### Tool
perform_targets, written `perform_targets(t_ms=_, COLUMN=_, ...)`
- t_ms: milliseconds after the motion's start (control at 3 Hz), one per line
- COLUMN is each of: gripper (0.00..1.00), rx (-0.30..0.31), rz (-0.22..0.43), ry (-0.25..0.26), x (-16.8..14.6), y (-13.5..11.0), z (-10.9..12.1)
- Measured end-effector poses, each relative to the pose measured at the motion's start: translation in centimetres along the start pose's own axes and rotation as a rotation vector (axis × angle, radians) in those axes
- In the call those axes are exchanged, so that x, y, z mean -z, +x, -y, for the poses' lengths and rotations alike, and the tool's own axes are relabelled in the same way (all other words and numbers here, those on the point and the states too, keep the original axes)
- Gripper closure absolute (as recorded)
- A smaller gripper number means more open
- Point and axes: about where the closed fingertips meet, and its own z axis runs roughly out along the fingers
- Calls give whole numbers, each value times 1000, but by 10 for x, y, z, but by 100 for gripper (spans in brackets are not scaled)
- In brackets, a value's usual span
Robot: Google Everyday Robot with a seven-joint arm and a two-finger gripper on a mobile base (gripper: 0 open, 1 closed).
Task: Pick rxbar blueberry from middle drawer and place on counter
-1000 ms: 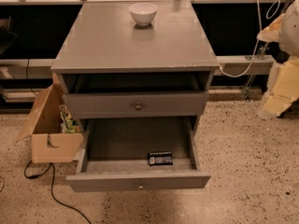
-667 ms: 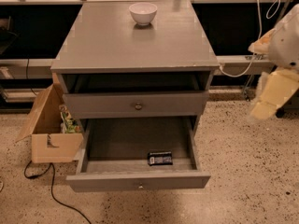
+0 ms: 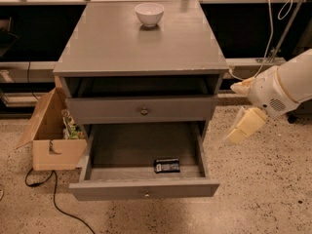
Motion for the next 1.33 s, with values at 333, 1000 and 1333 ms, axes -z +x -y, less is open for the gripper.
perform_targets(t_ms=333, gripper=0, rx=0, rz=-1, ry=0, x=0, y=0, z=0)
perform_targets(t_ms=1000, gripper=0, rx=-86, rz=19, ry=-74, x=-96, y=76, z=11)
perform_targets(t_ms=1333, gripper=0, rx=-78, rz=19, ry=-76, x=-147, y=99, z=19)
